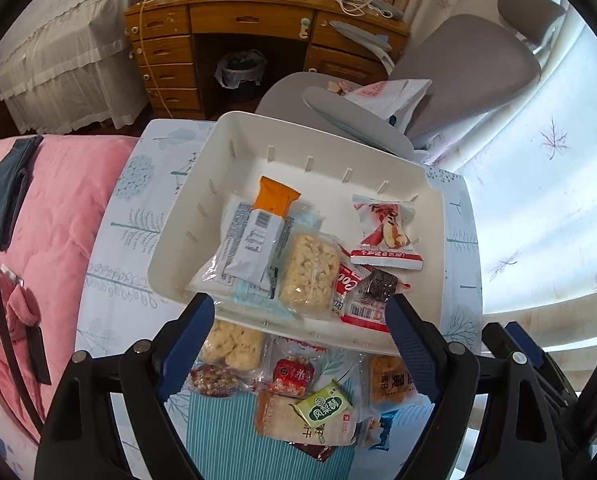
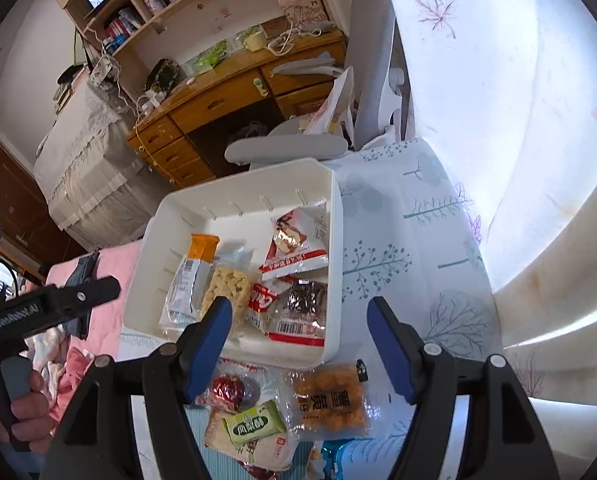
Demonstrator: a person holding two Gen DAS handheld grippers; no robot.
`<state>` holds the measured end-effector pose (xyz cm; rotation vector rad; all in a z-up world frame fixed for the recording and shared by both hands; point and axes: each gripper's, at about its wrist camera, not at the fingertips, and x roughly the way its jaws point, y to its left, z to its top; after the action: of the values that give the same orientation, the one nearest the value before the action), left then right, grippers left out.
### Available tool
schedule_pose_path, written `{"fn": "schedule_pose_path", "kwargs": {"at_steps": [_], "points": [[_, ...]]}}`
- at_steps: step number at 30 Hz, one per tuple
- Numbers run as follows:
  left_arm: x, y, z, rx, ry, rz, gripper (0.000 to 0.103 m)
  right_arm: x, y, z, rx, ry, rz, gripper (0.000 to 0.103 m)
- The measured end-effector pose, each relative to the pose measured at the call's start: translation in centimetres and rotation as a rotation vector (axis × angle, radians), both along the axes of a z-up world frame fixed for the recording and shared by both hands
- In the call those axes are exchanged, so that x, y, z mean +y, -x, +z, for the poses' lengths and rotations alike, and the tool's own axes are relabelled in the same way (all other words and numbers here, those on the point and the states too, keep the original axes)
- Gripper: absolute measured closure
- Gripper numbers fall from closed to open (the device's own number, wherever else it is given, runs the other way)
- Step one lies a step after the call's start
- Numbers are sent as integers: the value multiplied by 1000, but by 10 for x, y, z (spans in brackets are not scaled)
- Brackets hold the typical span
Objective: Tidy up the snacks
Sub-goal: 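Carry both packs into the white tray and open both tools, then pull both tools back from the tray toward the remaining snacks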
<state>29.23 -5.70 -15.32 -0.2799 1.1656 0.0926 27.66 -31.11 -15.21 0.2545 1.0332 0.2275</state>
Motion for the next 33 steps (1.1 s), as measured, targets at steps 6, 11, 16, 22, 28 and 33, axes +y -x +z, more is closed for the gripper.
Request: {"fn": "schedule_pose_path", "kwargs": {"at_steps": [6, 11, 16, 22, 28, 33], "points": [[15, 16, -5, 14, 11, 40, 16, 1, 7, -4, 22, 31, 14, 24], [23, 34, -10, 0, 33, 67, 15, 0, 20, -14, 55, 36, 9, 24], [30, 58, -25, 27, 57, 70, 13, 0, 37, -23, 96, 33, 18, 24], [38, 85, -48, 49, 135, 76, 13, -1, 58, -37, 153, 22, 16, 23], [39, 103, -67, 72, 166, 55, 13, 3, 81, -56, 195, 47, 13, 23], [38, 111, -87, 110, 206, 51, 13, 6, 98, -72, 225, 68, -1, 23]]}}
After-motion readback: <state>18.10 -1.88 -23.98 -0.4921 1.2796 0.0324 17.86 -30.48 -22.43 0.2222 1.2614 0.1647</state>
